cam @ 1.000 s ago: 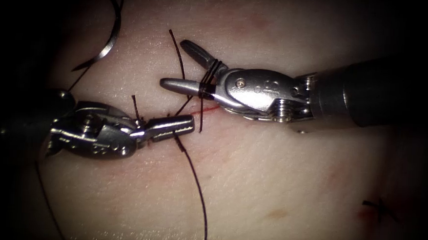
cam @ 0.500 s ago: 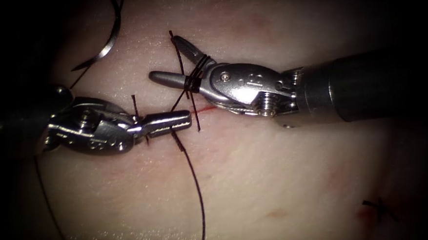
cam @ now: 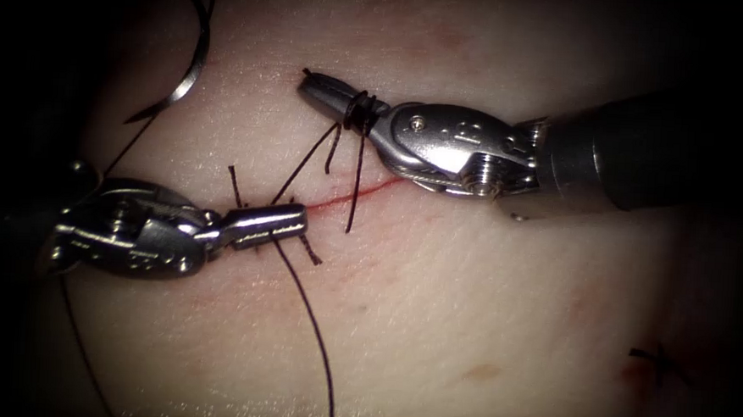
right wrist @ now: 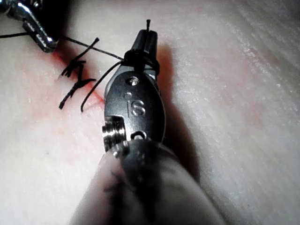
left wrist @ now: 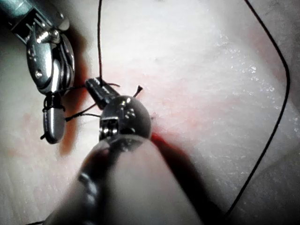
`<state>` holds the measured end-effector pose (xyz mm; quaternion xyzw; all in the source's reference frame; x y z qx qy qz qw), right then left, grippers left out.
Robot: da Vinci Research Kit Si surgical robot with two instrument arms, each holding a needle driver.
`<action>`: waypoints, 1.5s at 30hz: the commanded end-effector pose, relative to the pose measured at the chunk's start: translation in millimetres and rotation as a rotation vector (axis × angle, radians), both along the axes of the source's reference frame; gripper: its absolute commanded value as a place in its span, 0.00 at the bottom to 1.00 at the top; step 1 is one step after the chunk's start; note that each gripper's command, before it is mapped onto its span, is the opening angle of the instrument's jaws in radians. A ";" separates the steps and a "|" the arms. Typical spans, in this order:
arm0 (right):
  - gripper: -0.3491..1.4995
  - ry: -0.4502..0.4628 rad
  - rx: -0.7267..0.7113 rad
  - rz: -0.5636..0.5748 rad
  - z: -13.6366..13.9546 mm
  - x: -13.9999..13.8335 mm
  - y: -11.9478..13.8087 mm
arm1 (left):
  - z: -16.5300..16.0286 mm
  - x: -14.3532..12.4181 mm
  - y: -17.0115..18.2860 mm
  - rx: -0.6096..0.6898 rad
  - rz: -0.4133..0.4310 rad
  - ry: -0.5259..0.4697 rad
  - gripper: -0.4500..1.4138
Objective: Wound Closure
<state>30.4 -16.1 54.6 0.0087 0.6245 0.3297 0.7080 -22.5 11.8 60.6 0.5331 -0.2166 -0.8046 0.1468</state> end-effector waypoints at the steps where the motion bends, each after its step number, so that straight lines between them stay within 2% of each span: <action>1: 0.00 0.011 -0.010 -0.001 0.2 0.3 -1.0 | 0.6 -0.2 0.6 0.008 -0.006 0.005 0.00; 9: 0.00 0.049 -0.055 0.016 -0.7 -0.2 -3.1 | 1.3 1.2 3.4 0.044 -0.037 0.029 0.00; 19: 0.00 0.074 -0.095 0.031 -1.3 -1.5 -6.0 | 0.3 5.6 10.9 0.090 -0.111 0.108 0.00; 33: 0.00 0.066 -0.130 0.012 -0.7 -2.5 -10.6 | -1.4 11.3 15.9 0.117 -0.208 0.140 0.00; 40: 0.00 0.053 -0.140 0.012 0.2 -3.4 -11.9 | -1.8 12.8 18.1 0.118 -0.226 0.150 0.00; 45: 0.00 0.045 -0.156 0.007 0.7 -3.4 -13.0 | -0.9 13.3 19.1 0.117 -0.235 0.160 0.00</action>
